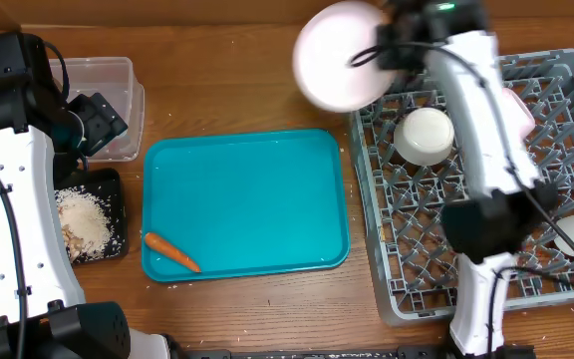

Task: Sort waste into correct bins and load items into the dishwasher
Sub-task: 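Lift the white plate and carry it to the rack's right side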

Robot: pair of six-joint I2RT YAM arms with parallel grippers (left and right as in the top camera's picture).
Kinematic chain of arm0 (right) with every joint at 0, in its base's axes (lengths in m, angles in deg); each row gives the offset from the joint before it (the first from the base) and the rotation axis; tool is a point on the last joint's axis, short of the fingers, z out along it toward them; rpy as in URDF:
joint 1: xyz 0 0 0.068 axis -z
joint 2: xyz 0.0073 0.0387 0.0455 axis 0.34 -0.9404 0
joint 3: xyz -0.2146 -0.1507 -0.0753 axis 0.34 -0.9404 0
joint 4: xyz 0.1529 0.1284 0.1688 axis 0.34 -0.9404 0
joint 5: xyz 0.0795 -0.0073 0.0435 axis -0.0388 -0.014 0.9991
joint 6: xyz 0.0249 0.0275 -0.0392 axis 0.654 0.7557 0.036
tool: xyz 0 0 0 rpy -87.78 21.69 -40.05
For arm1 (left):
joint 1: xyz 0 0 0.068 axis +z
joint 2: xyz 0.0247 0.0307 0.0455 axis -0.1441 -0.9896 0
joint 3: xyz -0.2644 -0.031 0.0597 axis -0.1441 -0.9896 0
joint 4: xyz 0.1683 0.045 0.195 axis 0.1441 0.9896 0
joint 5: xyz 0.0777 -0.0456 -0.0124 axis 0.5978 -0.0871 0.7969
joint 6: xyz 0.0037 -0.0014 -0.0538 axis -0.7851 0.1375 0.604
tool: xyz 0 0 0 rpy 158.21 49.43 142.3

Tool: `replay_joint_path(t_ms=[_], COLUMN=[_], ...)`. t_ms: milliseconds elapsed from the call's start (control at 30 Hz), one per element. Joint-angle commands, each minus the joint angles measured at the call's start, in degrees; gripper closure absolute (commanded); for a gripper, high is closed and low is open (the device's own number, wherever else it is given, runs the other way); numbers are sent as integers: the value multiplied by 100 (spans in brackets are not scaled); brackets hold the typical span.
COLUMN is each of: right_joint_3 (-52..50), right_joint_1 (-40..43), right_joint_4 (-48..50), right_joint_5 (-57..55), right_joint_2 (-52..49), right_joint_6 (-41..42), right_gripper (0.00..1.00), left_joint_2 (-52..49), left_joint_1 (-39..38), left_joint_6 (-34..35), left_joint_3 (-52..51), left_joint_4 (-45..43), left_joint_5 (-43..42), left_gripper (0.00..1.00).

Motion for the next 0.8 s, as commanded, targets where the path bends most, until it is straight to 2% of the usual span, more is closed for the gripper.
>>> replay_joint_path(t_ms=[0,100,267,500,600,767], right_joint_3=[96,96,96,94,28,-299], right_joint_1=[402,721,1106,1591,1996,2533], right_joint_4=[-164,-389,-603,-1266,-1263,-1189], right_joint_5=[-1766,-2135,-2072,-1086,-376,28], right_joint_2=[219,219,365,997,1484,2225], right_joint_6=[166,450,481,455,179,13], right_gripper=[96,96,96,96,96,96], left_joint_2=[28,28,28,28,24,24], left_joint_1=[-7,-7,-7,-7,-7,-7], left_joint_6=[52,50,55,55,55,55], left_joint_3=[66,66,66,66,66,66], left_joint_4=[-17,-15,-74,-131,-129,-122], left_joint_5=[-42,-42,-42,-42,-42,-42], left_gripper=[13,13,13,13,13,13])
